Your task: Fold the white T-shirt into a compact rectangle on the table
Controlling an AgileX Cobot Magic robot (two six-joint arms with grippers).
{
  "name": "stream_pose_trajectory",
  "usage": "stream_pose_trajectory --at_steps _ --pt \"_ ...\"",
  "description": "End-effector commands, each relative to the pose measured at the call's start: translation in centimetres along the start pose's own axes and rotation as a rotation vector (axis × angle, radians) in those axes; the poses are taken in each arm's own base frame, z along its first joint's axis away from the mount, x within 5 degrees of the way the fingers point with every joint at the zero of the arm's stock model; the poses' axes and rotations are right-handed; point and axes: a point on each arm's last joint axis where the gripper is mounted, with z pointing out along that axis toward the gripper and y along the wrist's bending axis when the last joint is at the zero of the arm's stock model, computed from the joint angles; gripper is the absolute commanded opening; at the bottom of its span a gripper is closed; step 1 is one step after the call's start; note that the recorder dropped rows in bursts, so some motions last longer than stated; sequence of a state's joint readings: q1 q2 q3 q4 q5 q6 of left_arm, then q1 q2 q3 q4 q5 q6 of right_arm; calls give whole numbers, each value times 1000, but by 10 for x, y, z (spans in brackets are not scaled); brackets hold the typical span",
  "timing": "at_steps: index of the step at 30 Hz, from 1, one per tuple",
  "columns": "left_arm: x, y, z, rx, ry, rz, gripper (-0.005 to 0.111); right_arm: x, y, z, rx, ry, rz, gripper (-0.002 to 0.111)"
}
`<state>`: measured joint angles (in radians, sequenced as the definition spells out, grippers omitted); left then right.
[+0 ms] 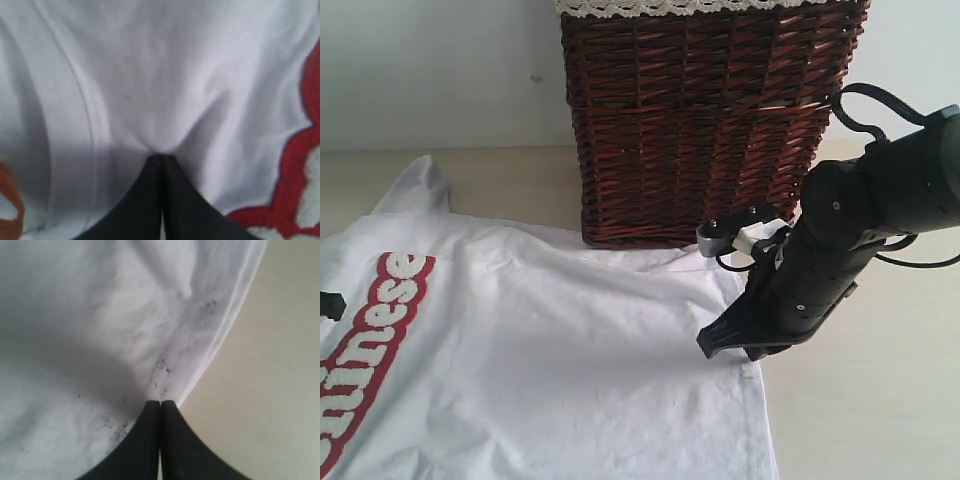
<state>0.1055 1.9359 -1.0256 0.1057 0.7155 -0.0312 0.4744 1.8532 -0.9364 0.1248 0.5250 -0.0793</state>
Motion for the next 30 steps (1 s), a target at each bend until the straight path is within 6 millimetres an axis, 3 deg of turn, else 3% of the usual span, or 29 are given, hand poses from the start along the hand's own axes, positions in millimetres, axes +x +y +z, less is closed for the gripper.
stream_pose_trajectory --at_steps 1,12,19,24,30 --pt "5 21 5 -202 33 -57 0 5 1 3 -12 4 -3 0" --pt "0 23 -2 -197 -42 -100 0 2 15 -23 -151 -61 -14 0" --pt "0 20 -19 -161 -91 -128 0 21 29 11 -136 51 -105 0" --pt "2 22 -43 -162 -148 -141 0 27 22 28 -81 122 -119 0" --pt "9 22 -51 -160 -176 -130 0 33 5 37 106 192 -89 0"
